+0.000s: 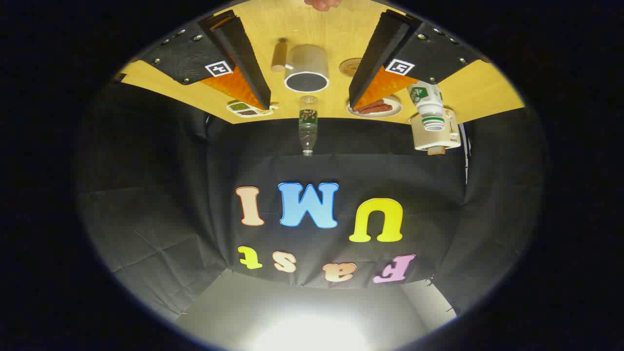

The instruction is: Take the bottle from table, then pour the juice into the cup, finally place the bottle on the coaster

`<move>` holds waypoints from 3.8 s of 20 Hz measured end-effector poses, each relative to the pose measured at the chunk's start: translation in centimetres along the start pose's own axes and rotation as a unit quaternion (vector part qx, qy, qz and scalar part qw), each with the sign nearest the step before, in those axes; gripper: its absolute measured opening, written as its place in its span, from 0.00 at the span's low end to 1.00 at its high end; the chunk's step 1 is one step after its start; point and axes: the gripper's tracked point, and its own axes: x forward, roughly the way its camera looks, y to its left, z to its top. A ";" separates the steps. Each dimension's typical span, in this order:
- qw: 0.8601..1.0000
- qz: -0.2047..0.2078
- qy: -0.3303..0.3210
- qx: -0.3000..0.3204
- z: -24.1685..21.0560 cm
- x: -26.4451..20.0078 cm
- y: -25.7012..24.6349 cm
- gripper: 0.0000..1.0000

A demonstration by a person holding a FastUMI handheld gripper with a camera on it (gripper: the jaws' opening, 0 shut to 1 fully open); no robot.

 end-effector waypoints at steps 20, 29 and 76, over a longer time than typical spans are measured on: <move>0.990 0.133 0.007 -0.038 -5.4 1.3 15.6 0.98; 0.988 0.145 0.030 -0.038 -7.0 5.4 17.9 0.98; 0.914 0.048 0.125 0.382 -7.1 9.0 11.5 0.66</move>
